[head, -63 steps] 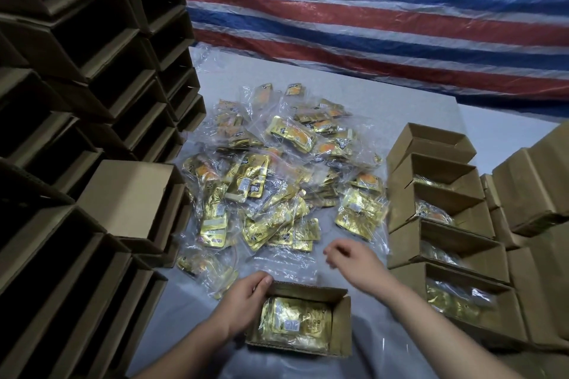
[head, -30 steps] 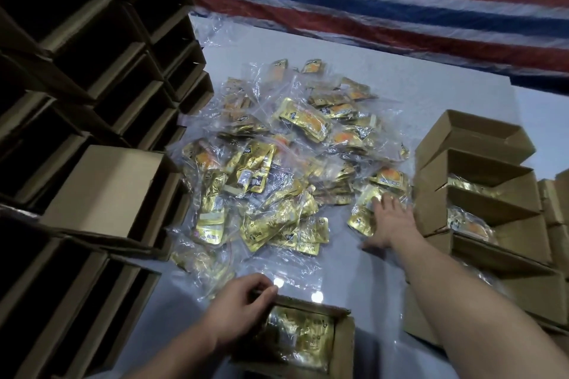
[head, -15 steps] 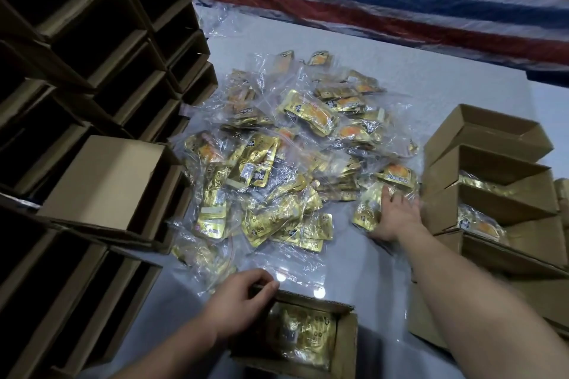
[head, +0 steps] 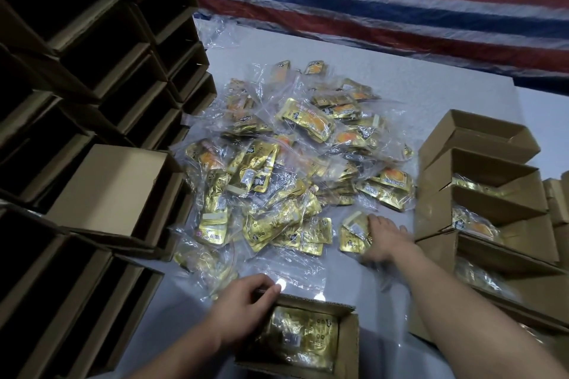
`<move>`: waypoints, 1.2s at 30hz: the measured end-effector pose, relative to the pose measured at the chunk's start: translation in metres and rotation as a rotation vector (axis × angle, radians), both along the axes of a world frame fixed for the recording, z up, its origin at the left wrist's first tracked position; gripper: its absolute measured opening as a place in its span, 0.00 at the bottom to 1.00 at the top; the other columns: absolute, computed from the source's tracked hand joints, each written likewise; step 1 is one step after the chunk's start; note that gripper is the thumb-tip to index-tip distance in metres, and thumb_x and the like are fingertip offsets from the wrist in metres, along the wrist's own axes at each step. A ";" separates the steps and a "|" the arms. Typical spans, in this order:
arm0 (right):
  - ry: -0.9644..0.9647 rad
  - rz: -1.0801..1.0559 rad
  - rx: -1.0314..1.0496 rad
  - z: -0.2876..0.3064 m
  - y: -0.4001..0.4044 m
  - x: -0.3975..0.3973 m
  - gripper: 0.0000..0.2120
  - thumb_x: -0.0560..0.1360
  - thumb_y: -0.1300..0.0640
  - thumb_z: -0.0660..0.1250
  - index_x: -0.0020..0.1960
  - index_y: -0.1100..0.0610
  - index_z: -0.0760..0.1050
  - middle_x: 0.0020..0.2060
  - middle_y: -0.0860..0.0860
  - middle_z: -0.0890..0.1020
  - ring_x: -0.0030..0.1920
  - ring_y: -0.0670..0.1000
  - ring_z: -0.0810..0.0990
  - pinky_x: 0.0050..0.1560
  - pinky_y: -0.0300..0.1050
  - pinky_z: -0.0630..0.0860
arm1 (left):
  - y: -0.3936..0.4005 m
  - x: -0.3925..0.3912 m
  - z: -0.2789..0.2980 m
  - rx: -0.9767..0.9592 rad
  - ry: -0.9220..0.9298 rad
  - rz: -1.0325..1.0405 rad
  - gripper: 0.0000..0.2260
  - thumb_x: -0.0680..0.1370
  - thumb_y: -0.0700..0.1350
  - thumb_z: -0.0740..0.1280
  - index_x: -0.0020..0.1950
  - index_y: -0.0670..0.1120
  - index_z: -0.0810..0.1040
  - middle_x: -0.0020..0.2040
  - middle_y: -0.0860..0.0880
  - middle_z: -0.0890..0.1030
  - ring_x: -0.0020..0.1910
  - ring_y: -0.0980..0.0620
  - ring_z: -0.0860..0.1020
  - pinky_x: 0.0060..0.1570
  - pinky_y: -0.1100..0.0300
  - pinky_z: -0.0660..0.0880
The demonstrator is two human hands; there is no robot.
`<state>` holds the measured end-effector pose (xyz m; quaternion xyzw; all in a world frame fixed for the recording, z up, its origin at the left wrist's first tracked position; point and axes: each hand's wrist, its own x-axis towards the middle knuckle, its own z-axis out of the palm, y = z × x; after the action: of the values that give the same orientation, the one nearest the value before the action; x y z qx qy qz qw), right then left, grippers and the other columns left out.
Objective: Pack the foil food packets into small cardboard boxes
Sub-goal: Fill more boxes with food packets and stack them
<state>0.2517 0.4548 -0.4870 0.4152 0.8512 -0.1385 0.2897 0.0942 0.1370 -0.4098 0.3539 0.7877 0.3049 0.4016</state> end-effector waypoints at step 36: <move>1.116 -1.181 -0.838 0.135 -0.178 0.022 0.11 0.79 0.60 0.64 0.61 0.61 0.76 0.50 0.63 0.82 0.48 0.60 0.81 0.56 0.65 0.76 | -0.025 -0.015 -0.012 -0.015 -0.066 -0.080 0.15 0.80 0.61 0.58 0.63 0.58 0.74 0.57 0.60 0.76 0.59 0.59 0.74 0.62 0.58 0.71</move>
<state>0.2741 0.2764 -0.3521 0.5167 0.3971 -0.7425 -0.1549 0.0793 0.1120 -0.4215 0.3719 0.7615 0.2941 0.4419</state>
